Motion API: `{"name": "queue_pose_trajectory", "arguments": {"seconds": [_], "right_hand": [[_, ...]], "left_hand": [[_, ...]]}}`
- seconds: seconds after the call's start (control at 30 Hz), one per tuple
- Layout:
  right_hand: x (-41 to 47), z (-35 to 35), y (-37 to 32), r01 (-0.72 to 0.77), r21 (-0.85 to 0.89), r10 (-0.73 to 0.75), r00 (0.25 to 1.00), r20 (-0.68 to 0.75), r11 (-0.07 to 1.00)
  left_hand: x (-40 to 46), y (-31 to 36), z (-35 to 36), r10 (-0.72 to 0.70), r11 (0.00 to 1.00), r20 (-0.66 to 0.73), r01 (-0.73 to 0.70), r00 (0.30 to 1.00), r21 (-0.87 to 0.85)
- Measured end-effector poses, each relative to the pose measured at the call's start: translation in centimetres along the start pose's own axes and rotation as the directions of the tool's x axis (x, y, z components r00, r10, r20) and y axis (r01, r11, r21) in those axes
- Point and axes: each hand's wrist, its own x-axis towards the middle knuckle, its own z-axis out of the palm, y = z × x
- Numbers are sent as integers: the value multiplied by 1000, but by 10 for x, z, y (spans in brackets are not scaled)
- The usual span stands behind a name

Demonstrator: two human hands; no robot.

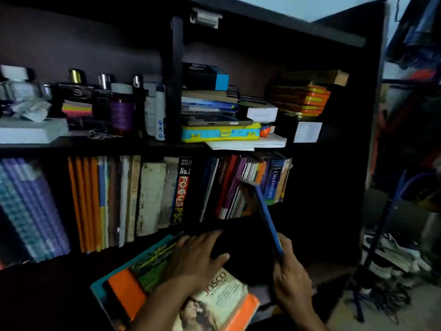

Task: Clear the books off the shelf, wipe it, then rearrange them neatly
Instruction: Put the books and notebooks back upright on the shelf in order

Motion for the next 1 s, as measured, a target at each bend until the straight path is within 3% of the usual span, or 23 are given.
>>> {"name": "queue_pose_trajectory", "arguments": {"seconds": [0.1, 0.53, 0.7, 0.8, 0.87, 0.93, 1.0], "right_hand": [[2, 3, 5, -10, -84, 18, 996, 90, 996], [-3, -3, 4, 163, -53, -157, 982, 109, 985], [12, -11, -14, 394, -323, -328, 914, 240, 861], [20, -6, -26, 398, -429, -339, 917, 210, 811], [21, 4, -22, 377, -378, -327, 925, 192, 846], [19, 7, -17, 290, -169, -259, 948, 183, 942], [21, 10, -15, 204, 107, -206, 978, 13, 973]], "left_hand": [[0, 4, -6, -15, 999, -2, 15, 1000, 50], [8, 47, -10, -159, 975, 39, 151, 986, 160], [6, 47, -11, -223, 973, 84, 217, 971, 77], [5, 46, -12, -187, 982, 81, 183, 979, 50], [6, 42, -10, -143, 990, 65, 144, 988, -4], [9, 32, -11, -62, 988, 49, 69, 997, -141], [23, 19, -16, 55, 966, 33, -45, 998, -255]]}}
